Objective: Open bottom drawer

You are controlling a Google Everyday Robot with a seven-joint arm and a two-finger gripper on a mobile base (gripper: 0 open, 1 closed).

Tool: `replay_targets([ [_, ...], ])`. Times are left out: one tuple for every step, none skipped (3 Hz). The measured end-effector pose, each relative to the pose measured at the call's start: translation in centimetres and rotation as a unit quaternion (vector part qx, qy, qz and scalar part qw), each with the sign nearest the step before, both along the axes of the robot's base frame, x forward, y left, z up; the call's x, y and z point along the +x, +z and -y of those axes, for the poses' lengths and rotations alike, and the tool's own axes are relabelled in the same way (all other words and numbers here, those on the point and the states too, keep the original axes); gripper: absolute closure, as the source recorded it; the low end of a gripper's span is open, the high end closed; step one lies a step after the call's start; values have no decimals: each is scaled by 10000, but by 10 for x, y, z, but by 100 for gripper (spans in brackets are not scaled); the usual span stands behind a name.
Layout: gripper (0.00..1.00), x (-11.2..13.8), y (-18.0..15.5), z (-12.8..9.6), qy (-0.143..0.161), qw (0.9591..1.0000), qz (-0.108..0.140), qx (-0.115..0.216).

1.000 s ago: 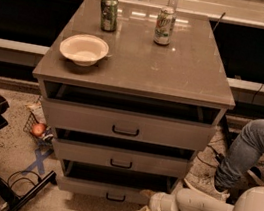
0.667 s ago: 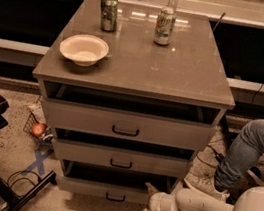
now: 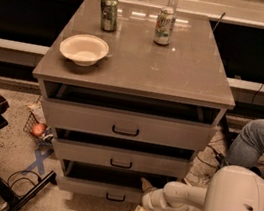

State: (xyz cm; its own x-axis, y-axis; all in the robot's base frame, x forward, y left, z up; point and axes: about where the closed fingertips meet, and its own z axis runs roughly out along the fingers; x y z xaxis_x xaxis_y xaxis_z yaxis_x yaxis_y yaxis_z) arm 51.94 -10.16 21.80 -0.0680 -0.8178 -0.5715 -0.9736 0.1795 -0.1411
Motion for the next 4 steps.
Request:
replay_targets([
  [3,-1,-3,-2,12,10000,-40,-17],
  [25,-2,-13,-7,49,9998,-160,-67],
  [49,1,-24,-14,111,9994,-286,-167],
  [72,-2,-33,-15,147,9988,-412,-238],
])
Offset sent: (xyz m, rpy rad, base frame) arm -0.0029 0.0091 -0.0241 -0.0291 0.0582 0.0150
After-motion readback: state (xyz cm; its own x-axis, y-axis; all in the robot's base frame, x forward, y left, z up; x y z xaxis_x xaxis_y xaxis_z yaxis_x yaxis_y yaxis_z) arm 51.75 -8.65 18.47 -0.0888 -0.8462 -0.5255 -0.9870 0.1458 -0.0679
